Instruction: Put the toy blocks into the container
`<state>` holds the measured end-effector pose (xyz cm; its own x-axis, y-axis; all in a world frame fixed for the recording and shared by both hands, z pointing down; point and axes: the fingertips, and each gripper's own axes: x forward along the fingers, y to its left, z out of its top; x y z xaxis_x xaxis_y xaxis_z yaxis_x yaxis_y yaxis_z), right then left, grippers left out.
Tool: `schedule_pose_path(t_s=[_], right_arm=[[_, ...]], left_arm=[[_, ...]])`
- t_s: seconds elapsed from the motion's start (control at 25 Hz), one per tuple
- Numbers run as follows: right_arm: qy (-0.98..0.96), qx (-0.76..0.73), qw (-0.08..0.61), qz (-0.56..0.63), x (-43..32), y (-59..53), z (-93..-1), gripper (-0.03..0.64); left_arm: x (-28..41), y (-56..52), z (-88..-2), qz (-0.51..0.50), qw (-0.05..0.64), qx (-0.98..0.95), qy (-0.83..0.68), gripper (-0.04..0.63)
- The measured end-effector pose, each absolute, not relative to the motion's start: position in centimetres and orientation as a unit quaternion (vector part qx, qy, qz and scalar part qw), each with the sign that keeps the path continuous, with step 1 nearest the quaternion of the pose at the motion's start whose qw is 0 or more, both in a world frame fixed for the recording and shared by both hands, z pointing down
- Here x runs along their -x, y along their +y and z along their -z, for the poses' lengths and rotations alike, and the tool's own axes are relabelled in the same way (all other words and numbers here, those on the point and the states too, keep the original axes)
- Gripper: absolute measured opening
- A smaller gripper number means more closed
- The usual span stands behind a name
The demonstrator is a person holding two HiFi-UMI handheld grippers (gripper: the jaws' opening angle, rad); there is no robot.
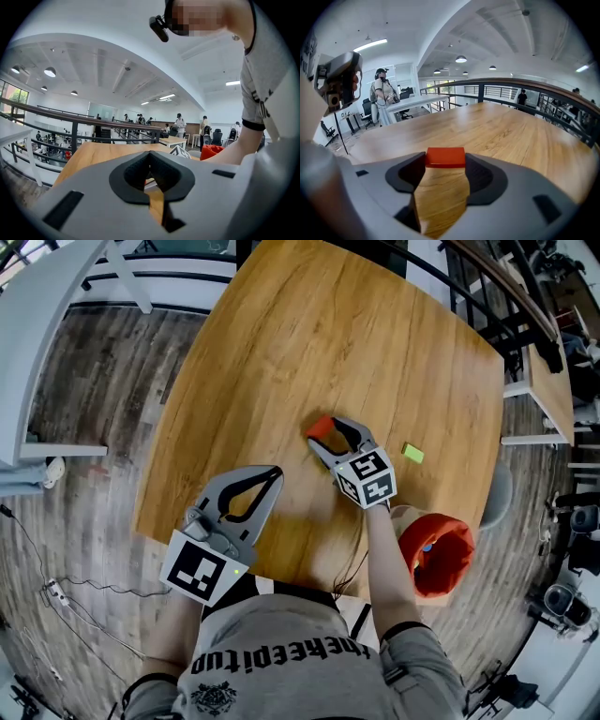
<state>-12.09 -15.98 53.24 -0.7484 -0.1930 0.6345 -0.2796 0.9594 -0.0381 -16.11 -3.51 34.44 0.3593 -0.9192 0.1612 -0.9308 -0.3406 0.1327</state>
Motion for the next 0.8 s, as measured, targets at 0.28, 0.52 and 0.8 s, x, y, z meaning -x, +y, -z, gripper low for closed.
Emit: schedule_pose_path(t_s=[0.28, 0.52, 0.8], right_arm=[[-0.946, -0.154, 0.273, -0.078, 11.0, -14.0, -48.5, 0.268], [-0.955, -0.179, 0.221, -0.078, 9.7, -11.7, -44.2, 0.268], [-0.960, -0.213, 0.170, -0.065, 6.5, -10.1, -39.0, 0.268]], left_arm=[[14.6, -3.6, -33.9, -0.024, 0.091, -0.833, -0.545, 0.014], [13.2, -3.6, -33.9, -0.013, 0.090, -0.847, -0.524, 0.014], [10.4, -4.2, -33.1, -0.004, 0.085, -0.866, -0.493, 0.014]])
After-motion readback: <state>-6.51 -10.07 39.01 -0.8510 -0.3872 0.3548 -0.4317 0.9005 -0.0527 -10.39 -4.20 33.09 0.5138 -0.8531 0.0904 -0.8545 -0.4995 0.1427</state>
